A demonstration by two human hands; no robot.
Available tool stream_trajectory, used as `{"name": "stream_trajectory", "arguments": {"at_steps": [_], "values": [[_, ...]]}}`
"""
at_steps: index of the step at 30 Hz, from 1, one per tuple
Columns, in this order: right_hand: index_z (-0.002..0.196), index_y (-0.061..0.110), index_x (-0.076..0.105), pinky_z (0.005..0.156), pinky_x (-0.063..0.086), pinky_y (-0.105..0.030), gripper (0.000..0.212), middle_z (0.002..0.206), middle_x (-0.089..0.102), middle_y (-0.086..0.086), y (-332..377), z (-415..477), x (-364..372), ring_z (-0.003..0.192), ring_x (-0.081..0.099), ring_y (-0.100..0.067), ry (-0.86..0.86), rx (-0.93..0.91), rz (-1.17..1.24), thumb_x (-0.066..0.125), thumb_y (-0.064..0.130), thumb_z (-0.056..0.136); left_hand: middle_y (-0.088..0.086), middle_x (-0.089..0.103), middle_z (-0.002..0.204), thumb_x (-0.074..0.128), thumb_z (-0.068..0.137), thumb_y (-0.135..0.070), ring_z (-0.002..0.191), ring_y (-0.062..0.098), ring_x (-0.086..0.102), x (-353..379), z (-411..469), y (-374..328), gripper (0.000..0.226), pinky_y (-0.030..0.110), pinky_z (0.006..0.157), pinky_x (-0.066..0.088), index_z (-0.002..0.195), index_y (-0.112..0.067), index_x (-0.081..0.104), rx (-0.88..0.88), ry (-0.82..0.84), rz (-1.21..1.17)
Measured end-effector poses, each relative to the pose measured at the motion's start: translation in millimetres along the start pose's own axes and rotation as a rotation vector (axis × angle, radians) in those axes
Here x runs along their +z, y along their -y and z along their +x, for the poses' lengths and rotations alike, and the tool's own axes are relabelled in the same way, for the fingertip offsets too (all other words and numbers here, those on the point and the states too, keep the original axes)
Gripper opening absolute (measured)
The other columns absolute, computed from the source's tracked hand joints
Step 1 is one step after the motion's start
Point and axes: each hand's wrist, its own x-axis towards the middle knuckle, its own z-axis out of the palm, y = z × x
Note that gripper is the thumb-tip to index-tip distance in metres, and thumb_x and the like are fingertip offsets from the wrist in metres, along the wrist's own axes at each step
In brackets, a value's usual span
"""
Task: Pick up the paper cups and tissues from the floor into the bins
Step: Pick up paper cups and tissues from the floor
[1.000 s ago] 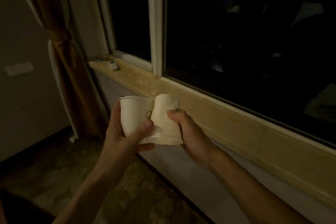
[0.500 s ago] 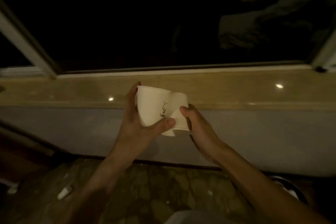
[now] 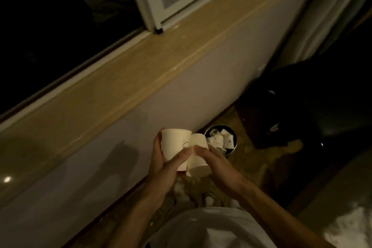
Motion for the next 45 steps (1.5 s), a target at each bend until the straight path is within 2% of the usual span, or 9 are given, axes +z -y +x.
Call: {"name": "stream_trajectory", "arguments": {"at_steps": [6,11,17,25,31,35,37,40,45], "values": [[0.142,0.031,0.033,0.070,0.059,-0.032,0.075,0.129,0.054,-0.005,-11.5,40.6,-49.8,0.100,0.068,-0.026,-0.199,0.083,0.136,0.066,0.055,0.079,0.002,0.053,0.130,0.082,0.058,-0.050,0.096,0.024,0.070,44.8,71.8,17.2,0.095,0.036,0.063,0.060,0.140,-0.052,0.034,-0.202,0.144,0.090],[0.124,0.037,0.041,0.069,0.059,-0.028,0.074,0.120,0.062,-0.002,-19.3,79.9,-81.4,0.090,0.073,-0.015,-0.284,0.200,0.234,0.080,0.053,0.063,0.006,0.045,0.144,0.066,0.052,-0.083,0.105,0.026,0.064,73.8,149.4,32.4,0.114,0.049,0.075,0.061,0.150,-0.048,0.021,-0.360,0.311,0.296],[0.122,0.027,0.051,0.070,0.058,-0.028,0.067,0.114,0.067,-0.004,-48.3,133.6,-121.2,0.091,0.072,-0.018,-0.398,0.324,0.329,0.077,0.047,0.063,0.008,0.057,0.123,0.051,0.096,-0.044,0.099,0.027,0.066,102.9,229.4,79.7,0.056,0.041,0.069,0.061,0.148,-0.036,0.031,-0.489,0.426,0.364],[0.138,0.017,0.039,0.058,0.056,-0.026,0.068,0.120,0.060,-0.012,-139.7,219.0,-169.9,0.100,0.066,-0.028,-0.520,0.511,0.611,0.072,0.036,0.081,0.004,0.058,0.116,0.068,0.087,-0.045,0.093,0.022,0.066,129.7,335.2,207.1,0.070,0.035,0.067,0.058,0.143,-0.026,0.032,-0.701,0.265,0.503],[0.133,0.018,0.048,0.048,0.051,-0.022,0.054,0.114,0.063,-0.010,-204.2,285.6,-212.2,0.089,0.067,-0.024,-0.536,0.551,0.658,0.069,0.034,0.085,0.004,0.047,0.122,0.070,0.085,-0.042,0.079,0.007,0.051,148.7,439.6,309.6,0.071,0.023,0.054,0.042,0.140,-0.022,0.030,-0.417,0.130,0.713],[0.129,0.018,0.052,0.073,0.057,-0.041,0.052,0.117,0.066,-0.014,-236.5,318.9,-243.0,0.098,0.069,-0.032,-0.543,0.532,0.648,0.069,0.035,0.083,0.000,0.039,0.115,0.076,0.081,-0.041,0.075,0.001,0.044,164.4,487.7,357.8,0.074,0.020,0.055,0.037,0.135,-0.015,0.033,-0.231,0.159,0.861],[0.126,0.018,0.054,0.070,0.057,-0.039,0.048,0.112,0.069,-0.015,-245.0,327.2,-255.9,0.089,0.072,-0.028,-0.542,0.519,0.641,0.069,0.034,0.083,0.000,0.041,0.109,0.074,0.082,-0.042,0.076,0.009,0.049,170.7,502.2,375.5,0.065,0.026,0.063,0.041,0.127,-0.013,0.037,-0.123,0.202,0.952],[0.124,0.018,0.055,0.056,0.056,-0.027,0.048,0.110,0.069,-0.014,-256.2,334.9,-272.6,0.076,0.072,-0.020,-0.519,0.518,0.646,0.068,0.037,0.082,0.011,0.054,0.120,0.070,0.085,-0.044,0.101,0.027,0.055,175.9,515.1,402.9,0.055,0.036,0.078,0.046,0.122,-0.012,0.044,-0.031,0.272,1.078],[0.122,0.021,0.055,0.069,0.058,-0.032,0.041,0.112,0.069,-0.012,-267.5,341.7,-284.2,0.090,0.071,-0.024,-0.508,0.548,0.614,0.065,0.037,0.086,0.018,0.046,0.129,0.068,0.087,-0.044,0.119,0.032,0.045,173.9,534.1,421.7,0.047,0.037,0.090,0.040,0.119,-0.012,0.057,0.010,0.268,1.204]]}}
